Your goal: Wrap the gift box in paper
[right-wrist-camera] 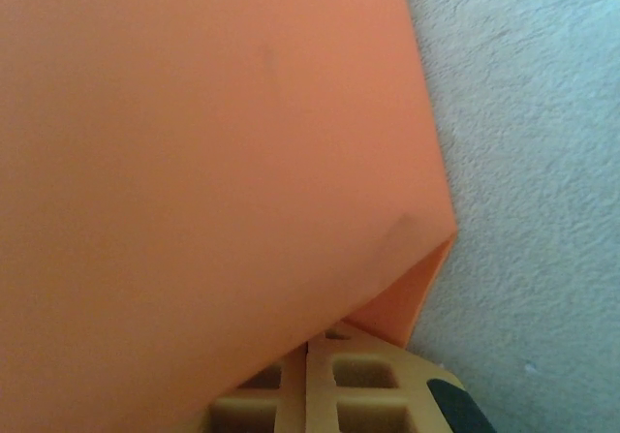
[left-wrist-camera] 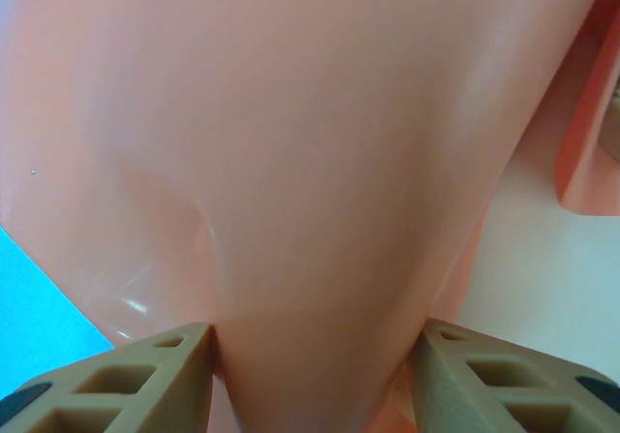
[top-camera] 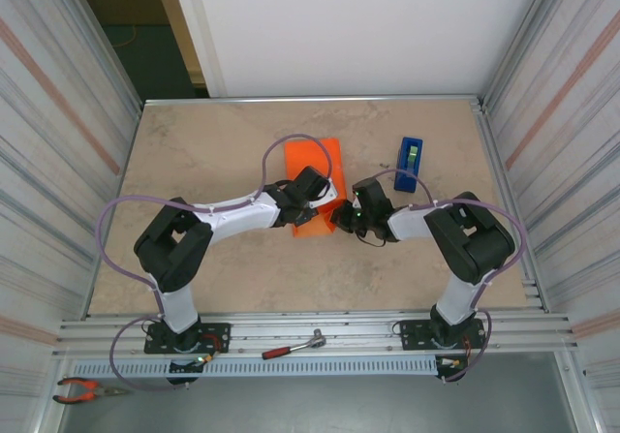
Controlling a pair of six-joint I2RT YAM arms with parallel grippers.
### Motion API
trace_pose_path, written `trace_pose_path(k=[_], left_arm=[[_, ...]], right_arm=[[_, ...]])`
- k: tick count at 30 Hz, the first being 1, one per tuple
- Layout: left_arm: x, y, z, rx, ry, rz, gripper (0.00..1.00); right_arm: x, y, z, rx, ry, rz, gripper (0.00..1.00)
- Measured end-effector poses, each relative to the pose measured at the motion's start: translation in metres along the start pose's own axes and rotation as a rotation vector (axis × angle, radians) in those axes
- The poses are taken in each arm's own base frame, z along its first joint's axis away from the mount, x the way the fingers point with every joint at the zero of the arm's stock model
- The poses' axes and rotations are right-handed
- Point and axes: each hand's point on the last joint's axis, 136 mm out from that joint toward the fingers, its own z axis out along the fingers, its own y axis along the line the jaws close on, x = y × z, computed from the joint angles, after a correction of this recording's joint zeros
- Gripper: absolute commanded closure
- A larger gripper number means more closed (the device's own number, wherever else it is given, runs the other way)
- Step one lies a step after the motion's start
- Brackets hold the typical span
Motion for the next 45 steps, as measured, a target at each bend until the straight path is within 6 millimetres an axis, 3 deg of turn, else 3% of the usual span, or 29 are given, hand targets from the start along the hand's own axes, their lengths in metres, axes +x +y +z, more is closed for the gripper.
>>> trace_pose_path(k=[4,13,30,39,45], left_arm=[[0.000,0.000,0.000,0.000,0.000,0.000,0.48],[0.000,0.000,0.000,-0.001,0.000,0.002,0.48],[-0.001,-0.001,0.000,-0.003,0.001,0.006,0.49],[-0.001,-0.001,-0.001,-0.003,0.001,0.007,0.49],[-0.001,-0.001,-0.001,-0.003,0.001,0.008,0.49]], right_arm=[[0.001,-0.001,-0.010,0.009,-0.002,0.006,1.00],[-0.029,-0.012,-0.028,0.009,-0.078,0.059,1.00],[-0.016,-0.010,-0.004,0.020,-0.048,0.058,1.00],[-0.017,-0.015,-0.023,0.065,-0.039,0.074,1.00],[-0.030,0.003,-0.030,0.050,-0.057,0.053,1.00]])
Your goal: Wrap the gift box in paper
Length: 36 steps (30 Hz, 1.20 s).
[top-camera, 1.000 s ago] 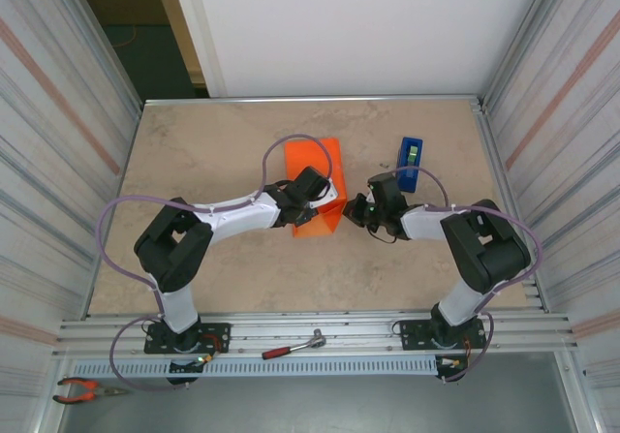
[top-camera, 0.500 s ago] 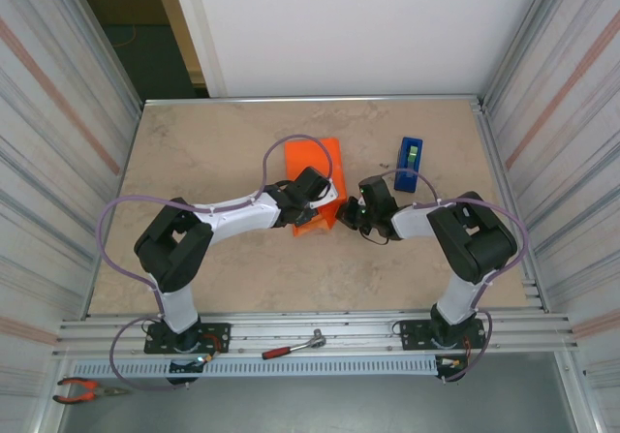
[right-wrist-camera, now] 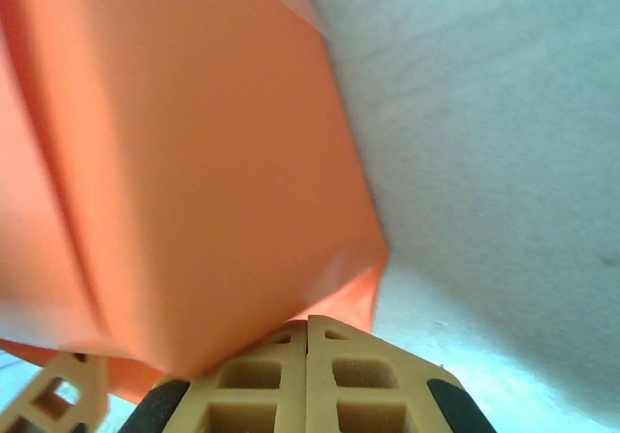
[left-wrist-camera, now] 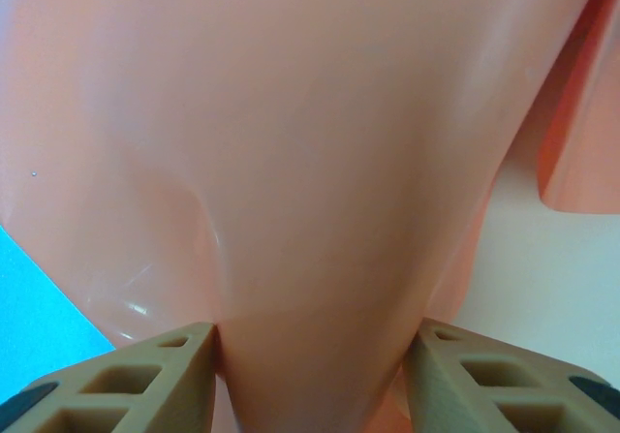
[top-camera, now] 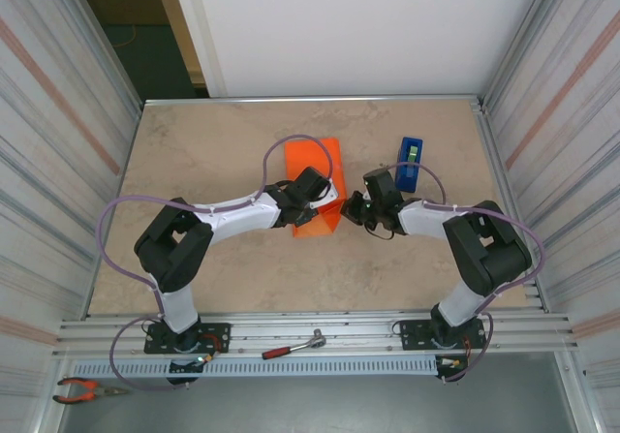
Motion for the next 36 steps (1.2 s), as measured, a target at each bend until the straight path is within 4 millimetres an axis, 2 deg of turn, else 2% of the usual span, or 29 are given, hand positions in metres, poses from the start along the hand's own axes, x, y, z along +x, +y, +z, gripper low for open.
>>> trace_pose_path(k=[4,8,12,18,21,24,28,30,33,36], left_arm=[[-0.001,0.000,0.000,0.000,-0.005,-0.001,0.50],[-0.002,0.000,0.000,0.000,-0.006,-0.002,0.50],[-0.002,0.000,-0.001,0.000,-0.006,-0.002,0.49],[-0.006,-0.004,-0.006,0.053,-0.025,-0.016,0.43],[-0.004,-0.004,-0.015,0.117,-0.039,-0.074,0.36],[-0.004,0.012,-0.029,0.149,-0.075,-0.189,0.32],[-0.004,0.057,-0.060,0.138,-0.175,-0.441,0.28],[0.005,0.077,-0.072,0.132,-0.224,-0.588,0.27],[0.038,0.096,-0.076,0.143,-0.248,-0.836,0.27],[0.080,0.095,-0.064,0.165,-0.200,-1.055,0.32]], right_arm=[[-0.001,0.008,0.008,-0.007,0.007,-0.010,1.00],[0.013,0.006,0.020,0.008,0.043,-0.025,1.00],[0.020,0.009,0.022,0.000,0.052,-0.041,1.00],[0.029,-0.010,0.025,0.034,0.055,-0.032,1.00],[0.029,-0.009,0.026,0.023,0.051,-0.023,1.00],[0.031,-0.006,0.027,0.017,0.050,-0.025,1.00],[0.045,0.004,0.032,-0.001,0.066,-0.042,1.00],[0.054,0.009,0.034,-0.010,0.080,-0.053,1.00],[0.066,0.014,0.035,-0.014,0.098,-0.063,1.00],[0.068,0.015,0.032,-0.008,0.100,-0.065,1.00]])
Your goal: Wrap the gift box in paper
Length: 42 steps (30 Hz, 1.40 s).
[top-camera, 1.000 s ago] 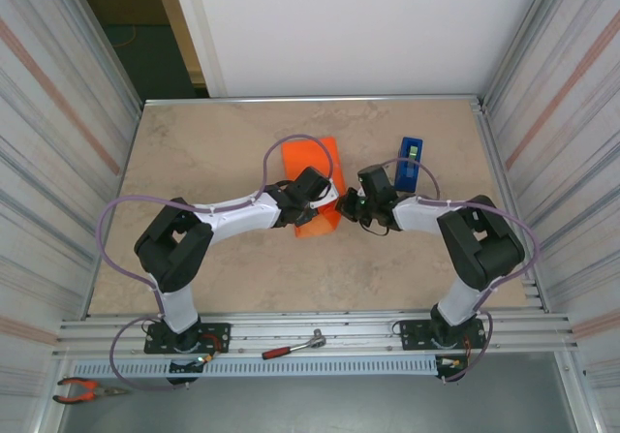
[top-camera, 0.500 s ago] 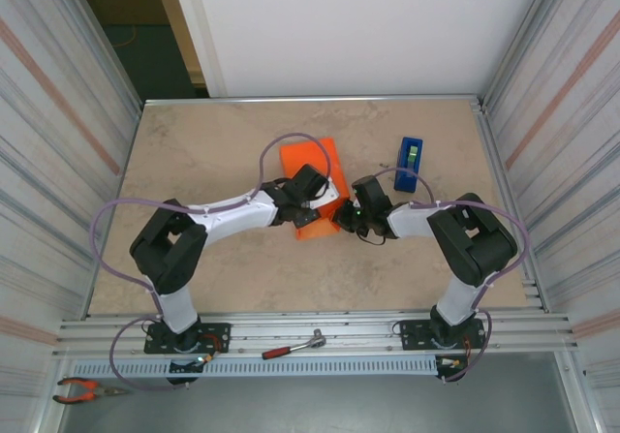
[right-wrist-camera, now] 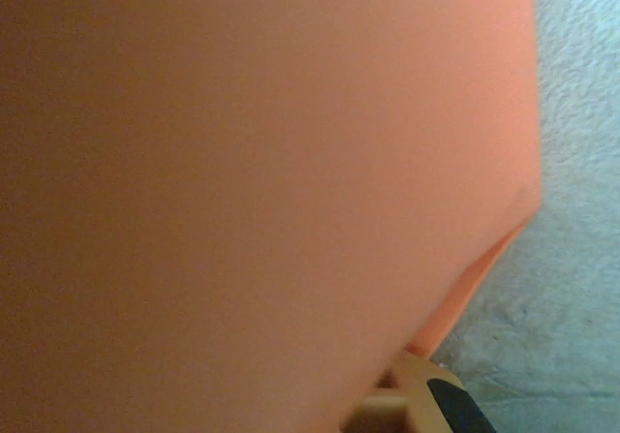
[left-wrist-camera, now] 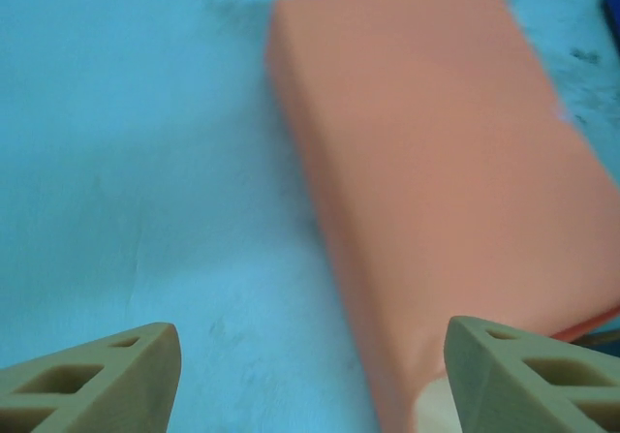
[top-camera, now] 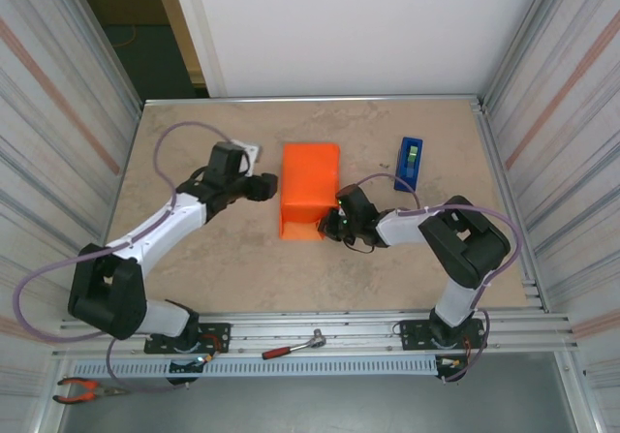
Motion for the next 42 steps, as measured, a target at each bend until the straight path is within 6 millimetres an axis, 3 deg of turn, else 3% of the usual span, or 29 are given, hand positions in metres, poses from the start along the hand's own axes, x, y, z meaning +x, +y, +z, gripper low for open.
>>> trace_pose_path(k=[4,8,14,20,27,29,31,35,39,42], left_arm=[[0.046,0.015,0.009,0.002,0.098,-0.171,0.53],[0.070,0.013,0.016,0.028,0.158,-0.259,0.75],[0.088,0.009,0.032,0.058,0.218,-0.336,0.86],[0.102,0.001,0.045,0.071,0.269,-0.340,0.87],[0.124,-0.013,0.055,0.079,0.338,-0.304,0.86],[0.122,-0.014,0.053,0.074,0.329,-0.296,0.81],[0.117,-0.012,0.049,0.060,0.300,-0.293,0.70],[0.099,-0.012,0.026,0.062,0.201,-0.276,0.55],[0.081,-0.023,0.010,0.102,0.127,-0.246,0.50],[0.085,-0.035,0.012,0.121,0.142,-0.208,0.50]], right_arm=[[-0.003,0.005,-0.013,0.006,-0.015,-0.017,1.00],[-0.006,0.006,-0.020,0.010,-0.029,-0.032,1.00],[-0.010,0.000,-0.019,0.028,-0.034,-0.028,1.00],[-0.010,-0.010,-0.008,0.058,-0.018,-0.020,1.00],[-0.013,-0.008,-0.006,0.056,-0.017,-0.019,1.00],[-0.014,-0.008,-0.007,0.056,-0.019,-0.020,1.00],[-0.014,-0.008,-0.008,0.057,-0.020,-0.019,1.00],[-0.015,-0.005,-0.012,0.052,-0.023,-0.021,1.00],[-0.015,-0.004,-0.014,0.049,-0.025,-0.022,1.00],[-0.015,-0.004,-0.014,0.051,-0.023,-0.023,1.00]])
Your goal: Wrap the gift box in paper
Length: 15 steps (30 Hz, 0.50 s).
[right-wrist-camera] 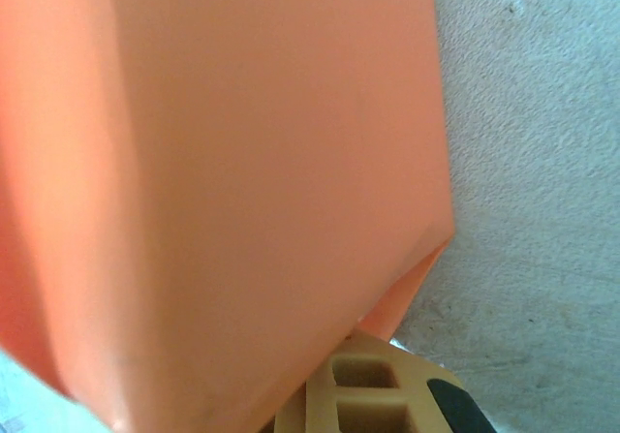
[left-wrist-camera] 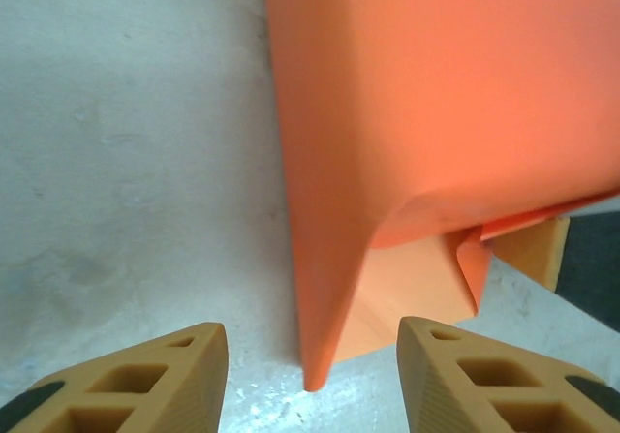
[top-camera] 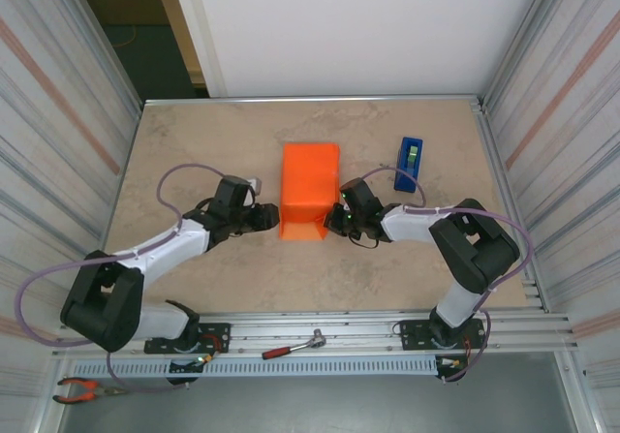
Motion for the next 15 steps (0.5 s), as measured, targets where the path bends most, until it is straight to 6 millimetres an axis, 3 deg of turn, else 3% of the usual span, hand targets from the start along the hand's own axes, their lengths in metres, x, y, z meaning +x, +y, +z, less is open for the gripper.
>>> trace_pose_path(k=[5,10,15], left_arm=[[0.010,-0.013,0.016,-0.011,0.045,0.058,0.54],[0.013,-0.012,0.031,-0.087,0.041,0.110,0.72],[0.018,-0.002,0.045,-0.182,0.034,0.137,0.85]], right_arm=[[-0.001,0.002,0.000,-0.003,-0.002,-0.001,1.00],[-0.002,0.003,0.000,-0.004,-0.003,-0.002,1.00],[-0.002,0.003,0.000,-0.004,-0.003,-0.002,1.00]])
